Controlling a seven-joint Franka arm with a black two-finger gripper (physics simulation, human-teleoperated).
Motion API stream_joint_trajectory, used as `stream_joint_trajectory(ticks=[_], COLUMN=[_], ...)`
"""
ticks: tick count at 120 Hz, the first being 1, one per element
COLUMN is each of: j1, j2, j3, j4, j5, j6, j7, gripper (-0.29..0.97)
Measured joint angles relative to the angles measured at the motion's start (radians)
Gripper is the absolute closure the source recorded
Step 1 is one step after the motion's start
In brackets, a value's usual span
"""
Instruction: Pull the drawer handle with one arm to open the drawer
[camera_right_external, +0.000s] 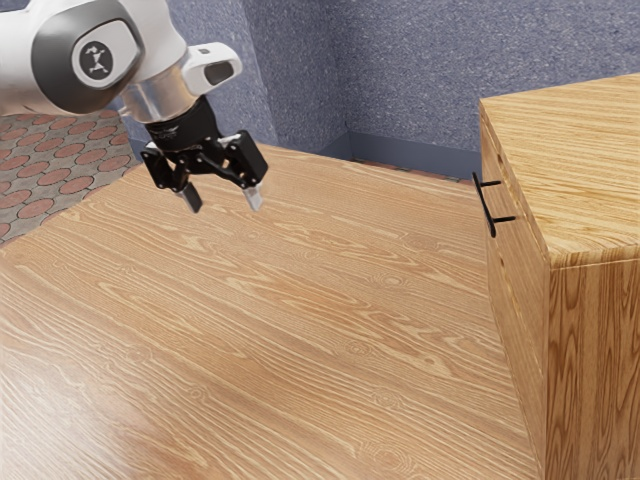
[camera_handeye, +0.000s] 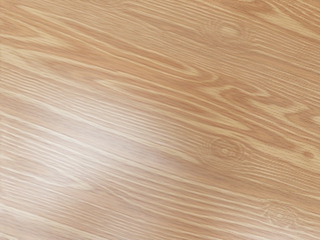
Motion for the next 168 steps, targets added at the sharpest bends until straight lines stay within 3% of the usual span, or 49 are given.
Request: stream_joint_trajectory(ticks=[22, 35, 46, 66, 87, 136, 155, 168], j1=[0.020, 0.027, 0.016, -0.028, -0.039, -0.035, -0.009, -0.008], j2=[0.003, -0.021, -0.055, -0.039, 0.040, 0.071, 0.079, 0.088], j3=[-0.001, -0.008, -0.020, -0.021, -0.025, -0.076, -0.082, -0.113], j4=[0.009, 0.246, 0.311, 0.316, 0.283, 0.225, 0.141, 0.133], j5=[-0.003, 0.026, 0.029, -0.079, -0.165, -0.193, -0.327, -0.378], j6=[-0.003, -0.096, -0.160, -0.211, -0.125, 0.000, 0.122, 0.192], j7=[-0.003, -0.028, -0.089, -0.209, -0.298, -0.472, -0.496, -0.510], gripper=[0.00, 0.00, 0.00, 0.00, 0.00, 0.01, 0.13, 0.20])
